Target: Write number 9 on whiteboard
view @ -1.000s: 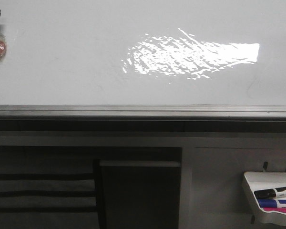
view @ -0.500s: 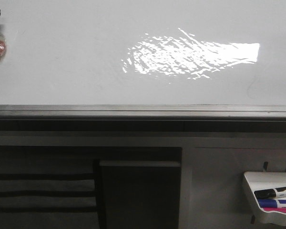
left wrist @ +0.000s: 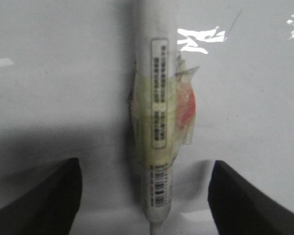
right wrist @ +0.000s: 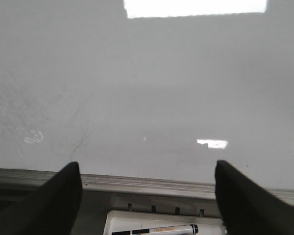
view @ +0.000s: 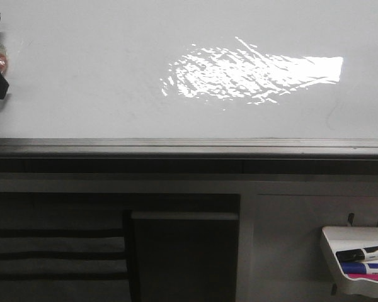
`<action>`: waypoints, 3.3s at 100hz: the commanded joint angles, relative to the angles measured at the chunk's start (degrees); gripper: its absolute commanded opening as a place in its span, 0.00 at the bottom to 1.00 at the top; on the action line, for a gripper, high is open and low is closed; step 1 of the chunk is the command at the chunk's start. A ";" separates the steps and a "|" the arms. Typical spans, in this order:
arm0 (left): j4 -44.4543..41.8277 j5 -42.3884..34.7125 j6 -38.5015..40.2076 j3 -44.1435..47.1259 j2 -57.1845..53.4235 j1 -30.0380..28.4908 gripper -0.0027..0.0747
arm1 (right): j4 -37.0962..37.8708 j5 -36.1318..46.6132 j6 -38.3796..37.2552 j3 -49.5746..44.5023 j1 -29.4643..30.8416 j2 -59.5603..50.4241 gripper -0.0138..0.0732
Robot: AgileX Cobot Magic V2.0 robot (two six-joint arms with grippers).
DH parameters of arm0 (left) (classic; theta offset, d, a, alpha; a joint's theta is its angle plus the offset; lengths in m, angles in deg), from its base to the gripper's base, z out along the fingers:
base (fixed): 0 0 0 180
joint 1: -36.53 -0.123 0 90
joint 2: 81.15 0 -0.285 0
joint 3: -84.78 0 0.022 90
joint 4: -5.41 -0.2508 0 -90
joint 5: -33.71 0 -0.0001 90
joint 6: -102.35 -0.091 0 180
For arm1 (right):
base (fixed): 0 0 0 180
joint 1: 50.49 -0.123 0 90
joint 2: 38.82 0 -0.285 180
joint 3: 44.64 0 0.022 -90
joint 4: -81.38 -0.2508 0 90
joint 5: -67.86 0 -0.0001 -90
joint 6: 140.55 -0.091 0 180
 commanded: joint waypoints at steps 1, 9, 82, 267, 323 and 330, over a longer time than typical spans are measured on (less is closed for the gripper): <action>0.29 -4.10 0.21 -2.19 -0.97 0.50 0.54 | -0.08 3.38 0.43 1.70 0.28 0.90 0.74; 0.29 -4.10 0.21 -2.19 -0.97 0.50 0.47 | -0.08 3.09 0.43 1.70 0.28 0.90 0.74; -1.03 -4.46 0.21 -2.19 1.58 1.31 0.32 | -0.08 2.86 0.43 1.70 0.28 0.90 0.74; 5.48 47.12 -34.73 -19.18 -6.64 38.84 0.01 | -44.72 -30.85 60.56 34.98 -26.06 44.01 0.64; 5.48 46.92 -34.73 -19.18 -6.64 38.84 0.01 | -41.28 -18.49 60.56 35.18 -37.59 50.17 0.41; 5.48 46.92 -34.73 -19.18 -6.64 38.84 0.01 | -41.42 -18.49 60.56 35.18 -37.59 50.17 0.37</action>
